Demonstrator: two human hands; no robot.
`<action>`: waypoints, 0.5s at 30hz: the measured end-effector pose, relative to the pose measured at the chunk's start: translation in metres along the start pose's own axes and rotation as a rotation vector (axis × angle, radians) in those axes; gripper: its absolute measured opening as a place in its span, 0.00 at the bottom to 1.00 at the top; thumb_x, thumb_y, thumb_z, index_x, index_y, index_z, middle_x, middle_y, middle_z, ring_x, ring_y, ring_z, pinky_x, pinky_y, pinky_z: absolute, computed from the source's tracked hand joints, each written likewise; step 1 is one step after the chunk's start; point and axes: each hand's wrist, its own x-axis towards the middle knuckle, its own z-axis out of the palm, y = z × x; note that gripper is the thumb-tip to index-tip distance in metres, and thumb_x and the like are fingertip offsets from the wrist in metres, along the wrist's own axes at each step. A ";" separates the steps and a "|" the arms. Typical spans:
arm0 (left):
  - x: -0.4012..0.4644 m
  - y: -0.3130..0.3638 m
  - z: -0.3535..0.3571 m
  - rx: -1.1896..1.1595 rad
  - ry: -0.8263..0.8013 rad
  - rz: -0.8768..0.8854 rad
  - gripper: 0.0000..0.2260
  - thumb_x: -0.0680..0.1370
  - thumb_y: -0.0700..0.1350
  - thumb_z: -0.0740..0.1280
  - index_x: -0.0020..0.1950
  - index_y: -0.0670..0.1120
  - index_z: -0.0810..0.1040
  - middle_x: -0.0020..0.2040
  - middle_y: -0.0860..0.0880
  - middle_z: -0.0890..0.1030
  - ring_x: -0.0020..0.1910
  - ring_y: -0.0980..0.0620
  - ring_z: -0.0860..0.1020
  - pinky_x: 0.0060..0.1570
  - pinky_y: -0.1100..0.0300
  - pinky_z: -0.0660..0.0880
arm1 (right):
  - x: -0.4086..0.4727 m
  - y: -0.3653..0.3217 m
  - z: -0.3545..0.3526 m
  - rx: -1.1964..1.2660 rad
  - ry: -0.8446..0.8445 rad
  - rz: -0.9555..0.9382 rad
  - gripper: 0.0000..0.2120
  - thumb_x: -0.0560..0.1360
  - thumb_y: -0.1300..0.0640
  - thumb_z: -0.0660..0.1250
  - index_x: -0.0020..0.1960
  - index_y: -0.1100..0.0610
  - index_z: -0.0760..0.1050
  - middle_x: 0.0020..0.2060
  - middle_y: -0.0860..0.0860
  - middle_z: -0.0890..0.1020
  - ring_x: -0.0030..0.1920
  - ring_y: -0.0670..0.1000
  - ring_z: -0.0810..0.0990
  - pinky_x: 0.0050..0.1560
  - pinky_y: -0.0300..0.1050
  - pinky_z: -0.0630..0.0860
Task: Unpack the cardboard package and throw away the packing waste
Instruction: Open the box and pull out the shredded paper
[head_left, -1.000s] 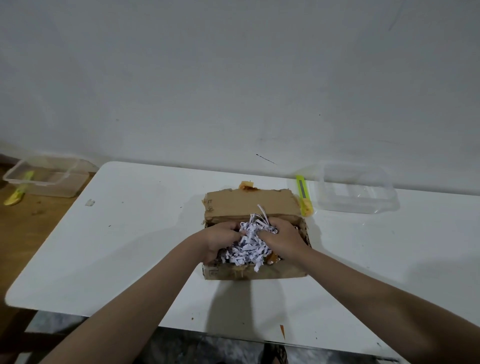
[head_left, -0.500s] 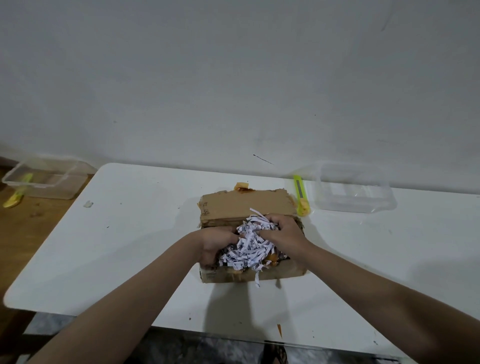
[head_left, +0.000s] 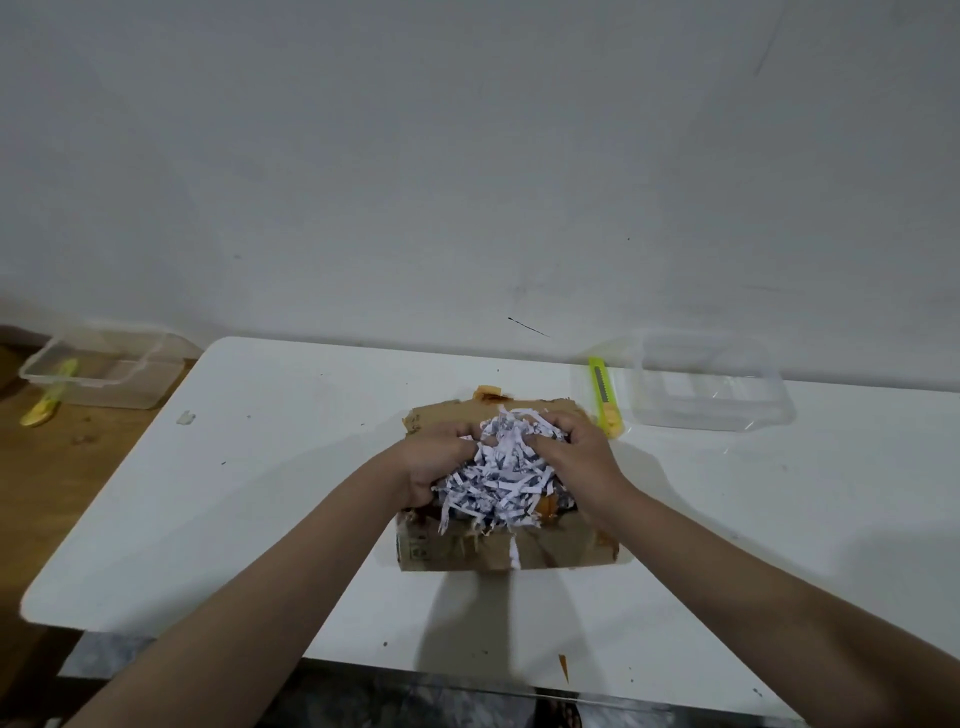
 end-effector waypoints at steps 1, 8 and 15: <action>0.000 0.004 -0.002 -0.008 0.007 0.010 0.09 0.75 0.34 0.57 0.50 0.43 0.75 0.49 0.40 0.79 0.47 0.43 0.75 0.45 0.52 0.72 | 0.002 -0.003 0.000 0.001 0.005 -0.013 0.08 0.73 0.62 0.69 0.40 0.49 0.79 0.43 0.54 0.83 0.44 0.55 0.82 0.48 0.55 0.80; -0.011 0.026 -0.005 0.064 0.057 0.106 0.12 0.78 0.33 0.53 0.44 0.45 0.73 0.40 0.44 0.75 0.37 0.49 0.74 0.32 0.66 0.70 | 0.006 -0.022 -0.002 0.067 0.020 -0.046 0.08 0.74 0.64 0.68 0.44 0.51 0.79 0.40 0.53 0.82 0.41 0.56 0.80 0.47 0.57 0.79; -0.015 0.047 -0.005 0.047 0.027 0.122 0.12 0.79 0.34 0.54 0.44 0.45 0.74 0.38 0.43 0.78 0.30 0.50 0.79 0.25 0.62 0.74 | 0.007 -0.036 -0.003 0.096 0.089 -0.049 0.07 0.74 0.62 0.68 0.43 0.51 0.79 0.42 0.54 0.83 0.45 0.58 0.83 0.51 0.60 0.80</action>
